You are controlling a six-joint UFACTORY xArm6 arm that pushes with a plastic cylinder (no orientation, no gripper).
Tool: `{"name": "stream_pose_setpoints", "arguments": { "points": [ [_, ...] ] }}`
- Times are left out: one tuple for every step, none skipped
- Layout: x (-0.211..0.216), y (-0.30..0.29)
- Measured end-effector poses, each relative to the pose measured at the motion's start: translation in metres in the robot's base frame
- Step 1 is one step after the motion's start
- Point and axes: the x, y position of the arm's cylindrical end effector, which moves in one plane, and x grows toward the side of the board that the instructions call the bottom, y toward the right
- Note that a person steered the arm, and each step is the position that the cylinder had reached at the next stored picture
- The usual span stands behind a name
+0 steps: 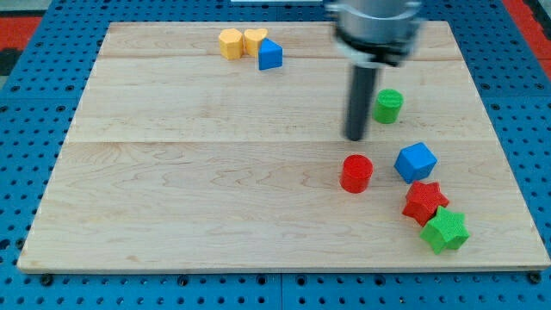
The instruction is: Push the blue cube horizontally left to the green circle
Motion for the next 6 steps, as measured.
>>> {"name": "stream_pose_setpoints", "arguments": {
  "points": [
    [-0.007, 0.105],
    [0.075, 0.135],
    [0.087, 0.067],
    [0.075, 0.052],
    [0.045, 0.032],
    [0.004, -0.018]
  ]
}}
